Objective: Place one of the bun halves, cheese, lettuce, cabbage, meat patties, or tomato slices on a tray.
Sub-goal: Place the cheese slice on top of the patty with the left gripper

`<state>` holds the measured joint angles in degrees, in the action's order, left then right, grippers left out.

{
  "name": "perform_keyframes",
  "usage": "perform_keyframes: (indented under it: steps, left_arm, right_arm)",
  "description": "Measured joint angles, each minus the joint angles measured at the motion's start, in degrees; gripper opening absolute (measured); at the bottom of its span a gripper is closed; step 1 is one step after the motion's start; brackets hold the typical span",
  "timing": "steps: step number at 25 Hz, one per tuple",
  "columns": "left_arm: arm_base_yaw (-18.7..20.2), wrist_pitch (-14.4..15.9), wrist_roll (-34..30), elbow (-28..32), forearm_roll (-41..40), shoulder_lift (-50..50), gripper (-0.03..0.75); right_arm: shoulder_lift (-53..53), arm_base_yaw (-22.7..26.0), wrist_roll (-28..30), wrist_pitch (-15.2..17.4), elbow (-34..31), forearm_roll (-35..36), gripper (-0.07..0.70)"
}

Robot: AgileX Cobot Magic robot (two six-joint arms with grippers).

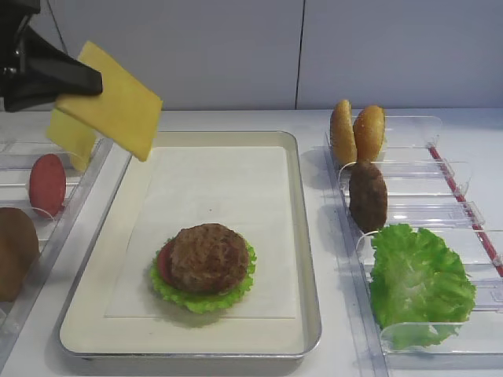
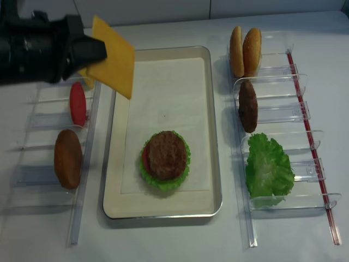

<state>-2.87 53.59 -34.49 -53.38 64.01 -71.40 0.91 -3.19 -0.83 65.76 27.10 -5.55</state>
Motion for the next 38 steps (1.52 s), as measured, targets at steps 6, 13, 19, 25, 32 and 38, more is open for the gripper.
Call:
perform_keyframes:
  steps: [6,13,19,25,32,38]
  left_arm:
    - [0.42,-0.41,-9.71,13.66,19.11,2.39,-0.024]
    - [9.27,-4.51,-17.06,22.85,32.19,2.38,-0.024]
    - [17.11,-10.95,-19.26,23.11,35.93,2.38,-0.024]
    - [22.73,-17.75,-19.39,23.11,36.03,2.38,-0.024]
    - [24.26,-22.59,-19.39,23.11,36.03,2.26,-0.024]
    - [24.35,-22.1,-19.15,23.11,36.03,-2.46,-0.024]
  right_arm:
    - [0.0,0.0,0.0,0.0,0.0,0.0,0.413]
    - [0.0,0.0,0.0,0.0,0.0,0.0,0.413]
    - [0.0,0.0,0.0,0.0,0.0,0.0,0.413]
    - [0.0,0.0,0.0,0.0,0.0,0.0,0.413]
    - [0.0,0.0,0.0,0.0,0.0,0.0,0.413]
    - [0.0,0.0,0.0,0.0,0.0,0.0,0.413]
